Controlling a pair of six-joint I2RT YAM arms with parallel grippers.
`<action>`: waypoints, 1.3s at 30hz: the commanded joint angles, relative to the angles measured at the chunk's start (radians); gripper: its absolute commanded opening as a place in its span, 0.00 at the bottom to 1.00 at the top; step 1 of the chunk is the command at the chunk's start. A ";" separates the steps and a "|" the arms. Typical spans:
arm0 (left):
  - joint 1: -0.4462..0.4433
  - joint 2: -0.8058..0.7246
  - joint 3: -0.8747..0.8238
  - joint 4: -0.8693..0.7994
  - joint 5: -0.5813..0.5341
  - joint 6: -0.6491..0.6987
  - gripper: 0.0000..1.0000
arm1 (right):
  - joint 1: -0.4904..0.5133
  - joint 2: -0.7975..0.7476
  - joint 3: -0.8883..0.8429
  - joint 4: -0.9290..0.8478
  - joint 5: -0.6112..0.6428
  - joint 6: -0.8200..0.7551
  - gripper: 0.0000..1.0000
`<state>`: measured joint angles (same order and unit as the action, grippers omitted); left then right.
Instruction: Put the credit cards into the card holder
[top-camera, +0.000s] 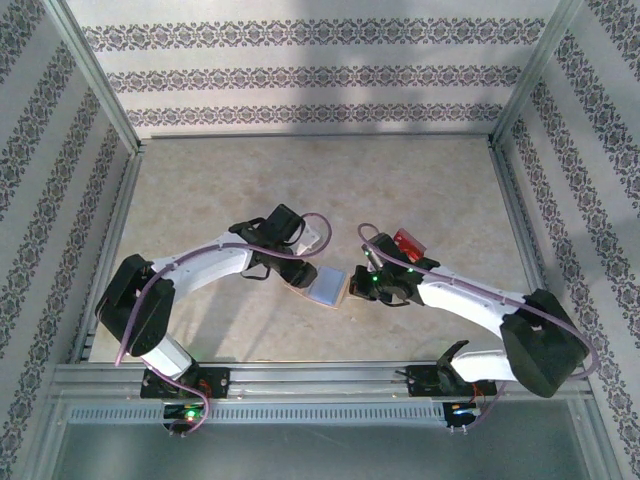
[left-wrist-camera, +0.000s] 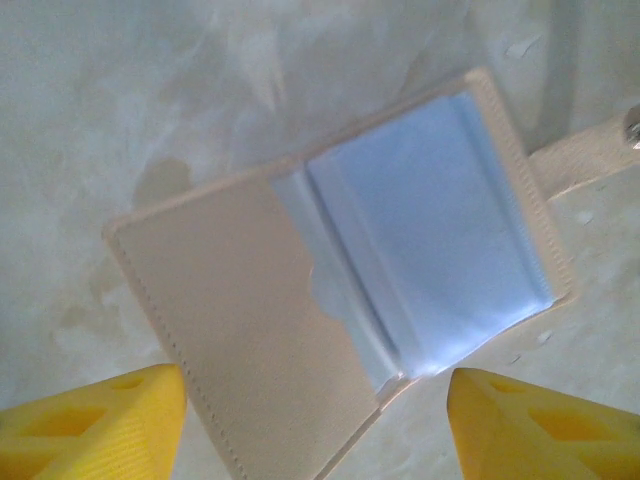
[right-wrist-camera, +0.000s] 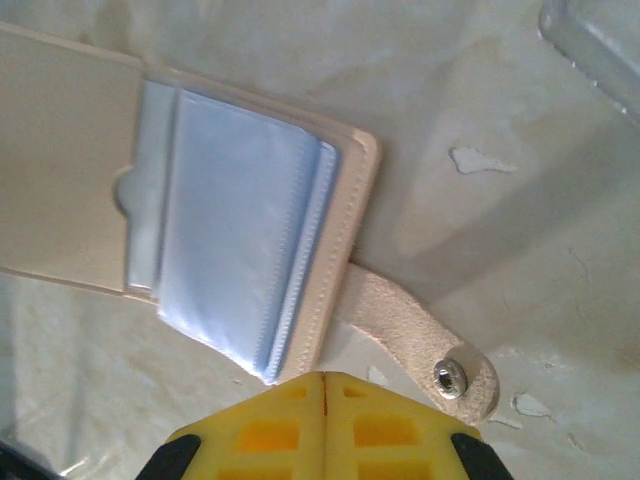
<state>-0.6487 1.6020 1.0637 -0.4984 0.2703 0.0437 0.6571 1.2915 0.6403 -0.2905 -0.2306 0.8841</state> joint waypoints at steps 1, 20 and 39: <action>-0.012 0.025 0.024 -0.035 0.051 -0.053 0.72 | 0.007 -0.019 0.002 -0.006 0.026 0.013 0.04; -0.046 0.173 0.155 -0.123 0.119 -0.123 0.48 | 0.018 0.181 0.009 0.247 -0.055 0.085 0.00; -0.060 0.280 0.134 -0.065 0.164 -0.201 0.47 | 0.032 0.229 -0.064 0.287 -0.025 0.092 0.00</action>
<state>-0.6949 1.8545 1.2186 -0.5819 0.4164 -0.1322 0.6750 1.5139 0.6029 -0.0032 -0.2729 0.9745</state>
